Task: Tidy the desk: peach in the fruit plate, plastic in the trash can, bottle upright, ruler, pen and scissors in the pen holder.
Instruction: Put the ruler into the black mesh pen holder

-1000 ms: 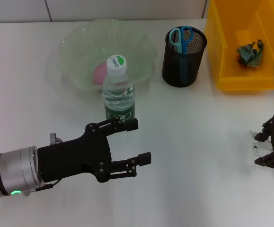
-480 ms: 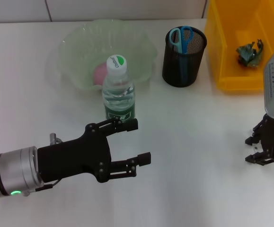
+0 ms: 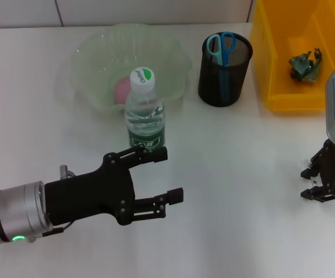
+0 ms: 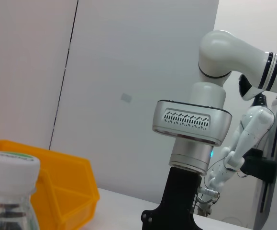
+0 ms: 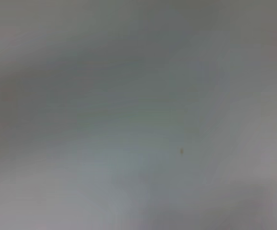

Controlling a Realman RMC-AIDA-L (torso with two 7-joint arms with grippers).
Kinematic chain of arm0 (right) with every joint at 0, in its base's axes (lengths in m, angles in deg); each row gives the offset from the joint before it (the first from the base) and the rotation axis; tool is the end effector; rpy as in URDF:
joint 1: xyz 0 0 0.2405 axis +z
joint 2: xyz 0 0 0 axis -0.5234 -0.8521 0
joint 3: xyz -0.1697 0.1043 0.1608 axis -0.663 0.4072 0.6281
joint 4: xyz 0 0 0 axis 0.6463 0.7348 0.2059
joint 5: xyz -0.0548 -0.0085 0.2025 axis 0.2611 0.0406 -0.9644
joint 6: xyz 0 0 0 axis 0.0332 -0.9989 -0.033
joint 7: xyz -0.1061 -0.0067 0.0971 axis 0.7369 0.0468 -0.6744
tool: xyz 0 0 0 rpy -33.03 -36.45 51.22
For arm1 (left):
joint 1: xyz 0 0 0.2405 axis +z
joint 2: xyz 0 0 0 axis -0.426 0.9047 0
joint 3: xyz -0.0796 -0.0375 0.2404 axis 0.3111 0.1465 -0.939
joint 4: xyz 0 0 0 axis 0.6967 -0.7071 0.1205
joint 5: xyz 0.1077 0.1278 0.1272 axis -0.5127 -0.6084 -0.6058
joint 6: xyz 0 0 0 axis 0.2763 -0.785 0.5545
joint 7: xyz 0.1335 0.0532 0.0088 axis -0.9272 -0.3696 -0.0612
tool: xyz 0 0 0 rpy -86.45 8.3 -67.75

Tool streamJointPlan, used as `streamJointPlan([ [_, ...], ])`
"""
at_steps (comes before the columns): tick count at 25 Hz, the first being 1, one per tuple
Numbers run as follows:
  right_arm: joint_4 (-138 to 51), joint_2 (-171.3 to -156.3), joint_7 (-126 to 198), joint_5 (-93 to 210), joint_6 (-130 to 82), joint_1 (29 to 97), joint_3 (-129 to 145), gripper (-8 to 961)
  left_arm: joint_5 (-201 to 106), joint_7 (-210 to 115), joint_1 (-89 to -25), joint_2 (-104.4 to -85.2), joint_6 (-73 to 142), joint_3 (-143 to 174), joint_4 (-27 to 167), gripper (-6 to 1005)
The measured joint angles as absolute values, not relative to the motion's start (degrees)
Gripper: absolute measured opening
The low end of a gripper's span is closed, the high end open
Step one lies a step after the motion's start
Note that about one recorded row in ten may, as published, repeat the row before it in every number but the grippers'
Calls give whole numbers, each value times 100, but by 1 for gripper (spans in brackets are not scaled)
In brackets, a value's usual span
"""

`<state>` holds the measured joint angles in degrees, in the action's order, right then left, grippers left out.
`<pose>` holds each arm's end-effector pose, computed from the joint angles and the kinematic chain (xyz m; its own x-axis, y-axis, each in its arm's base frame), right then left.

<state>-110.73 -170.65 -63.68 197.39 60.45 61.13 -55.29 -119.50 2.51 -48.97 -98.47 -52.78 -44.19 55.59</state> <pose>0.2523 0.3283 0.0107 0.8607 -0.2256 0.4563 -0.1657 -0.9718 -0.1679 -0.2617 0.2487 -0.0584 0.6770 0.1909 0.7108 0.3058 -0.9514 -0.0357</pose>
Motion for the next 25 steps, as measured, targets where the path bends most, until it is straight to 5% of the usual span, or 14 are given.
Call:
streamJointPlan([
  [25,-12254,-17051,-5283,16787,7098,5335,-2023,379,-11949,209,-4884,-9845,-5385,-4472,5563,827],
])
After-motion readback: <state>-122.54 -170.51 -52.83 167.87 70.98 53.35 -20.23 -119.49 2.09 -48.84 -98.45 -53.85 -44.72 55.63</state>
